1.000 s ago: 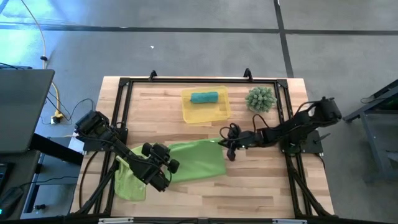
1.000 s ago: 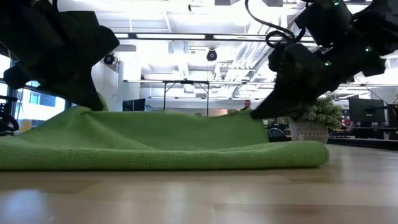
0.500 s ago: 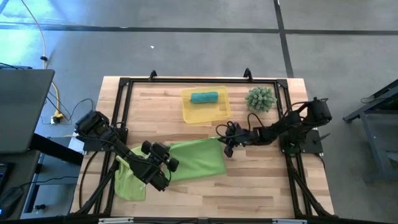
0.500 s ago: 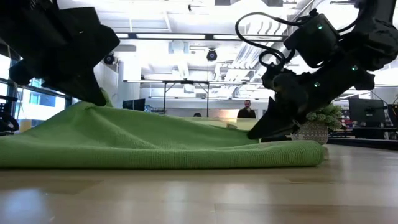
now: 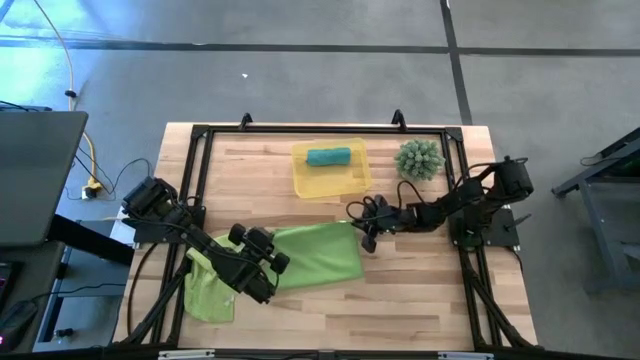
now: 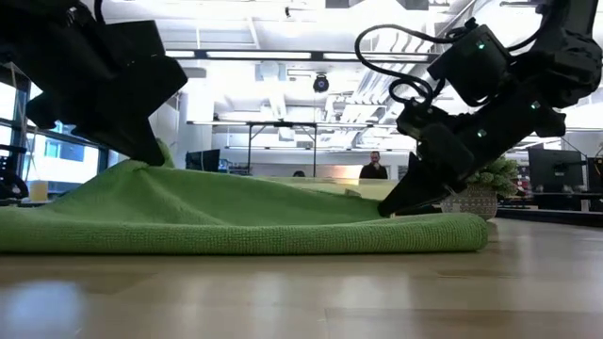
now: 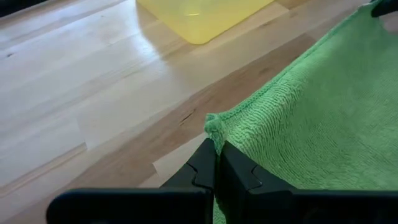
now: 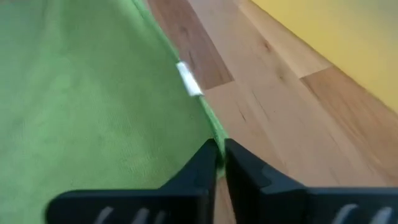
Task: Roll microfiber towels into tight, uniform cylinder then place into a basket
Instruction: Fold the green microfiber cloth
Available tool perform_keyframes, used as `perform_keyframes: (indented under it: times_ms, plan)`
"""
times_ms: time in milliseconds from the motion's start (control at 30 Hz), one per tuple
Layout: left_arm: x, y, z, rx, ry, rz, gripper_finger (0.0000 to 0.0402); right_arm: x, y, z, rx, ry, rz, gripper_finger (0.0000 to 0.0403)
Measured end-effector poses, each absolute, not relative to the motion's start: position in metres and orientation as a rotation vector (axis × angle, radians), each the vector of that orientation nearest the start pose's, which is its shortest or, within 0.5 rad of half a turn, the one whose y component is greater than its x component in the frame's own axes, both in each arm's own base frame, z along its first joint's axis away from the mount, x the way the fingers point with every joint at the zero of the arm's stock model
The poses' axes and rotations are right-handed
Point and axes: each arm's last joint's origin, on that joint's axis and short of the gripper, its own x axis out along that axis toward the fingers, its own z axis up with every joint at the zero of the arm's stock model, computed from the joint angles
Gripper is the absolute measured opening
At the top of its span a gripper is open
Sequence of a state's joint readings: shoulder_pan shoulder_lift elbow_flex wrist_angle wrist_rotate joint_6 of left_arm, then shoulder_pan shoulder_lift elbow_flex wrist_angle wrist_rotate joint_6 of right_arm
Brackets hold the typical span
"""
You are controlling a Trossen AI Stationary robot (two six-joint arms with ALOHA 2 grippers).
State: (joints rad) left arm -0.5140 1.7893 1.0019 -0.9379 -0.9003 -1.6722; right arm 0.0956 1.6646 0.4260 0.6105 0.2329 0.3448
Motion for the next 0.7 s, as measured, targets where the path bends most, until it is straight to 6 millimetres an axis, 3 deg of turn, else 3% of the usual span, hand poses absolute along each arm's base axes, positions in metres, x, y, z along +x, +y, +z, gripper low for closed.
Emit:
perform_keyframes:
  times_ms: [233,333,500,700]
  plan:
    - [0.255,-0.118,0.145,-0.309,0.632,1.100,0.0000,0.268,0.018,0.109,0.151,0.555,-0.209,0.0139]
    - [0.255,-0.118,0.145,-0.311,0.631,1.099,0.0000,0.274,0.021,0.118,0.154,0.540,-0.200,0.0168]
    - [0.257,-0.116,0.145,-0.283,0.653,1.082,0.0000,0.280,0.036,0.125,0.167,0.534,-0.152,0.0174]
    - [0.261,-0.108,0.145,-0.200,0.716,1.071,0.0000,0.279,0.048,0.107,0.186,0.601,-0.144,0.0157]
